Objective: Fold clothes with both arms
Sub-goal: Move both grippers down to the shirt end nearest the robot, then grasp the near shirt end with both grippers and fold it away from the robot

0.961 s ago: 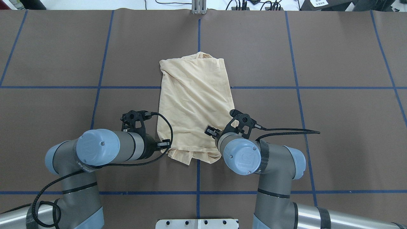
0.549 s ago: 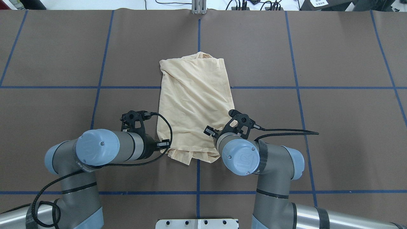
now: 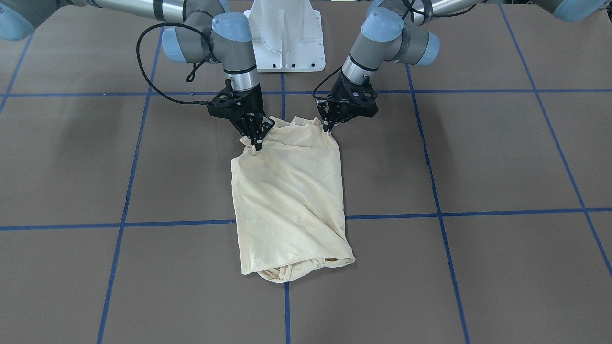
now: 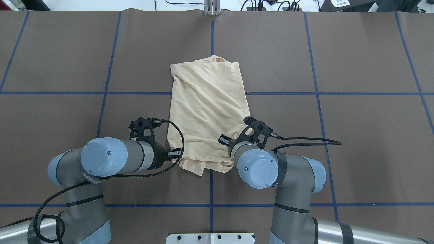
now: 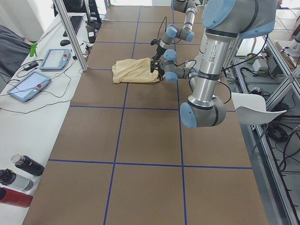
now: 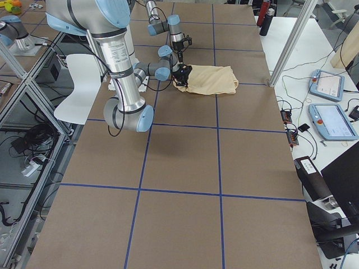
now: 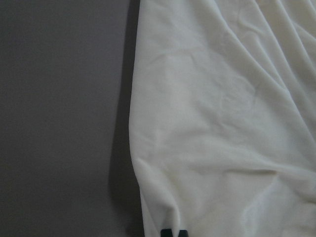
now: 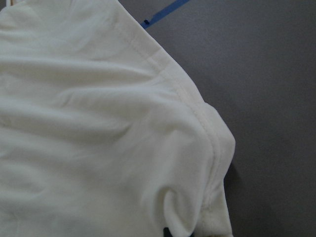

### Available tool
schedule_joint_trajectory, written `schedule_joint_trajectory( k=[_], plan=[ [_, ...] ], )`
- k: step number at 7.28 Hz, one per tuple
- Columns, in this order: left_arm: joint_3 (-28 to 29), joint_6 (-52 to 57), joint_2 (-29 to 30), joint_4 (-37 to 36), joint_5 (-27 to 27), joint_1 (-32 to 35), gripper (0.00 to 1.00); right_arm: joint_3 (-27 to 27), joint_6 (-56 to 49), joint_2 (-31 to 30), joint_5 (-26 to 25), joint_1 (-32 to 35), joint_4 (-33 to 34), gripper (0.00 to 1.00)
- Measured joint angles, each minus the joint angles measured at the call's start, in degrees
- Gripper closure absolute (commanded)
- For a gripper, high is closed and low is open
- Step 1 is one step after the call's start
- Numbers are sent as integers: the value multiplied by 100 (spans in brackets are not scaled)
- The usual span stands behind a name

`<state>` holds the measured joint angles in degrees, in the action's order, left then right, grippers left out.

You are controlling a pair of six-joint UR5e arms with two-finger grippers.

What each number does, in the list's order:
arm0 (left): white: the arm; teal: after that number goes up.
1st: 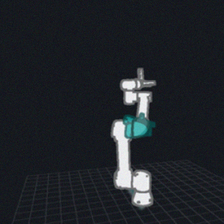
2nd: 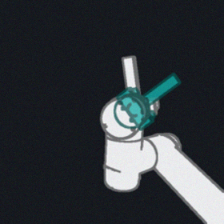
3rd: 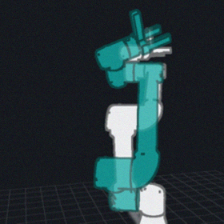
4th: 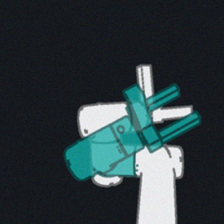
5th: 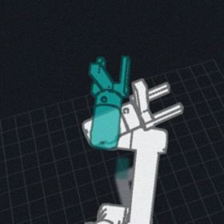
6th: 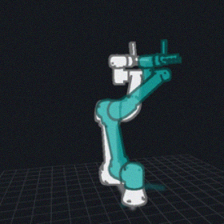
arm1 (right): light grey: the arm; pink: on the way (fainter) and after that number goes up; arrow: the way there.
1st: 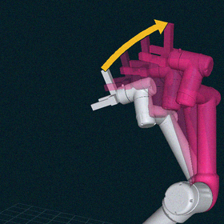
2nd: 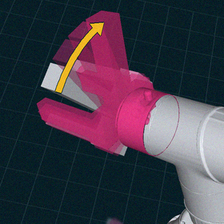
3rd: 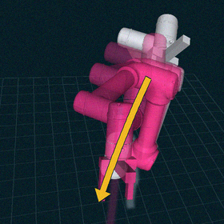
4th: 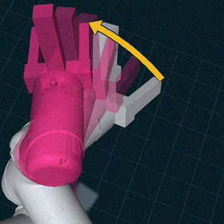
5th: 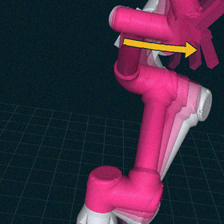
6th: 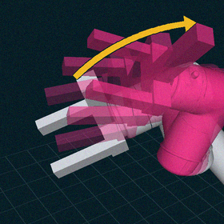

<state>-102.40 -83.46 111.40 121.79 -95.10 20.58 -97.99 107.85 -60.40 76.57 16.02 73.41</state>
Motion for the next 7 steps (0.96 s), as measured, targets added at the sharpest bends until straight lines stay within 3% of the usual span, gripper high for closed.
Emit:
schedule_joint_trajectory(
  k=[3, 5, 7],
  plan=[
    [-508, -256, -108, -8, 9, -86, 100, -824, -6, -423, -327, -497, 63, 100],
    [-1151, -709, -401, -33, 69, -539, 100, -1832, 76, -877, -779, -1200, 574, 100],
    [-1815, -947, -733, -250, 114, -898, 100, -2326, 229, -969, -1072, -1619, 955, 100]
  ],
)
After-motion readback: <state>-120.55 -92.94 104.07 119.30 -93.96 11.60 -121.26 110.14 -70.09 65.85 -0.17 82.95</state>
